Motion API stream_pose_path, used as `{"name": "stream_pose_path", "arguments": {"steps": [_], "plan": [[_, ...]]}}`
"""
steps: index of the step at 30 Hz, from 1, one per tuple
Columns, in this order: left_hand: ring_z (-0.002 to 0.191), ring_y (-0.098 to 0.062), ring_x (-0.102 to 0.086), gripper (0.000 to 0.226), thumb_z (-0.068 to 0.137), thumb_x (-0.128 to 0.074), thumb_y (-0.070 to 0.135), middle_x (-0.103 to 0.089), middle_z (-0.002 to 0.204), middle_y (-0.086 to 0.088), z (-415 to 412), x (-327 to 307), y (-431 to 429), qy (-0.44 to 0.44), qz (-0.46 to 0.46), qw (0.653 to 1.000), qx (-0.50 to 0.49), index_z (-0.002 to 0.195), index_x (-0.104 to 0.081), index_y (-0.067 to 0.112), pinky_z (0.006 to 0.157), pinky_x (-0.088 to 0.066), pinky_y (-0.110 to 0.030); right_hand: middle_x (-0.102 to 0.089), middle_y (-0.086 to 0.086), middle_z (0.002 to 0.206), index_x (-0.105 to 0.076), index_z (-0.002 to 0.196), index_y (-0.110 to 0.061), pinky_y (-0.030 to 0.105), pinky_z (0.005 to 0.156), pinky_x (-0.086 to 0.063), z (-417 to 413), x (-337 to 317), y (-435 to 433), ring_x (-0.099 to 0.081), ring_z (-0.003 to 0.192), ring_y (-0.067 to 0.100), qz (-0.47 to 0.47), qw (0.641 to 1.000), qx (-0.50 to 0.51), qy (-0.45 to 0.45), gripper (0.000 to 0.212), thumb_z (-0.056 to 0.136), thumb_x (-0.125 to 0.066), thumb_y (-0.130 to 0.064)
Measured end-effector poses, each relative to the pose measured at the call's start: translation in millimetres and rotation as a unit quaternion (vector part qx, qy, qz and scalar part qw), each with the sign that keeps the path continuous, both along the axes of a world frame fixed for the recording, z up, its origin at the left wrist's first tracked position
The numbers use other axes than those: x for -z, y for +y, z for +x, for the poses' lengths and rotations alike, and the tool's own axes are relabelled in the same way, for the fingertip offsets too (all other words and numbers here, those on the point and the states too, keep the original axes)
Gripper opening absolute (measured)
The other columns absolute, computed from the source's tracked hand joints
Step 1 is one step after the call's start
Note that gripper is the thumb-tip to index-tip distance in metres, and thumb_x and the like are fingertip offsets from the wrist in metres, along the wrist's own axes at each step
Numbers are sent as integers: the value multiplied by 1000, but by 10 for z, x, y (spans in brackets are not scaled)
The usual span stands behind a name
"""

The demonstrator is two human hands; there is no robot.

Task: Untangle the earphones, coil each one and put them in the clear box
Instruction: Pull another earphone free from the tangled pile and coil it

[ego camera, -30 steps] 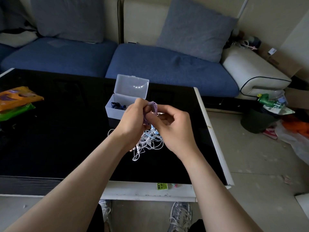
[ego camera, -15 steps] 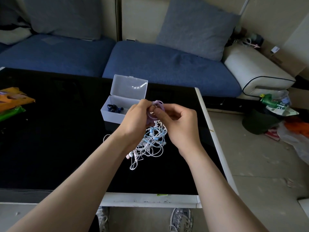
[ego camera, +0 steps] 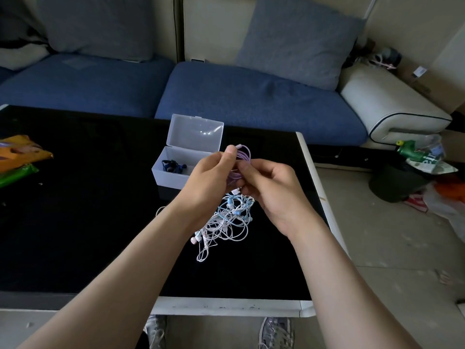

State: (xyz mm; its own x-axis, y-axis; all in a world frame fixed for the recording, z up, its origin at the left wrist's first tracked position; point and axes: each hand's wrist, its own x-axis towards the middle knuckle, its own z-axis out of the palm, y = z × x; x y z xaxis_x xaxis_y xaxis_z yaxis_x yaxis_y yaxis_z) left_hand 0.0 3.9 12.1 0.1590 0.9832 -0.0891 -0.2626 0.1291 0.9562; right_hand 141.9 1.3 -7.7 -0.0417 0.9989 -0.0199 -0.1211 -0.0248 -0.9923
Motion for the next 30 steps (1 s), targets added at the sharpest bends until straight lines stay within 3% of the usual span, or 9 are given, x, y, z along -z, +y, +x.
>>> {"name": "stream_pose_path", "arguments": {"steps": [5, 10, 14, 16, 18, 21, 24, 27, 30], "plan": [[103, -38, -62, 37, 115, -41, 24, -76, 118, -21, 91, -5, -45, -60, -29, 997, -31, 124, -54, -9, 103, -52, -59, -79, 7, 84, -83, 99, -15, 28, 62, -49, 4, -38, -29, -64, 72, 20, 6, 999, 42, -21, 6, 97, -77, -18], [113, -44, -71, 36, 115, -38, 23, -76, 122, -17, 114, -7, -40, -133, -65, 988, -41, 132, -52, -6, 70, -61, -41, -81, 12, 82, -82, 100, -13, 27, 57, -55, -15, -69, -69, -75, 70, 24, 33, 994, 91, -58, 13, 89, -86, -18], [90, -32, -76, 29, 115, -39, 22, -75, 116, -22, 95, 55, 27, -96, -66, 991, -60, 117, -53, -3, 81, -63, -41, -80, 7, 76, -82, 92, -14, 34, 54, -59, 27, -35, -45, -76, 65, 25, 27, 985, 121, -119, 13, 95, -78, -26], [96, -26, -79, 27, 115, -40, 23, -77, 113, -18, 69, 108, 69, -46, -54, 995, -68, 116, -55, 0, 89, -63, -39, -78, 2, 72, -81, 85, -18, 46, 63, -64, 145, 113, 47, -76, 64, 24, 36, 957, 210, -198, 21, 94, -69, -34], [101, -26, -78, 27, 115, -39, 24, -78, 114, -15, 37, 140, 94, -3, -49, 997, -63, 121, -57, 5, 90, -64, -37, -78, -3, 76, -80, 89, -21, 46, 73, -65, 312, 301, 124, -77, 70, 20, 32, 922, 271, -274, 20, 94, -64, -33], [96, -24, -79, 26, 115, -39, 24, -77, 111, -13, 11, 170, 131, 22, -56, 997, -56, 120, -57, 6, 81, -65, -31, -74, 3, 122, -71, 131, -20, 31, 95, -56, 472, 556, 119, -73, 109, 21, -3, 892, 193, -410, 32, 101, -59, -14], [88, -21, -80, 27, 115, -39, 24, -78, 106, -13, -7, 201, 182, 31, -59, 996, -65, 117, -57, 4, 83, -65, -34, -26, 6, 171, -31, 164, -31, 44, 123, -37, 405, 745, 98, -38, 152, 25, -21, 873, 2, -487, 66, 106, -50, -7], [86, -21, -80, 31, 116, -38, 25, -80, 98, -6, -40, 238, 234, 43, -63, 995, -71, 123, -56, 0, 82, -65, -35, -8, 1, 176, -30, 164, -36, 53, 119, -38, 324, 852, 183, -32, 151, 33, -26, 835, -56, -547, 70, 105, -46, -1], [81, -18, -79, 35, 116, -38, 27, -78, 103, -9, -79, 256, 282, 60, -69, 993, -78, 129, -55, -1, 70, -64, -27, -40, 7, 152, -55, 145, -25, 46, 105, -51, 297, 859, 275, -53, 126, 33, -33, 811, 13, -584, 50, 101, -56, -1]]}}
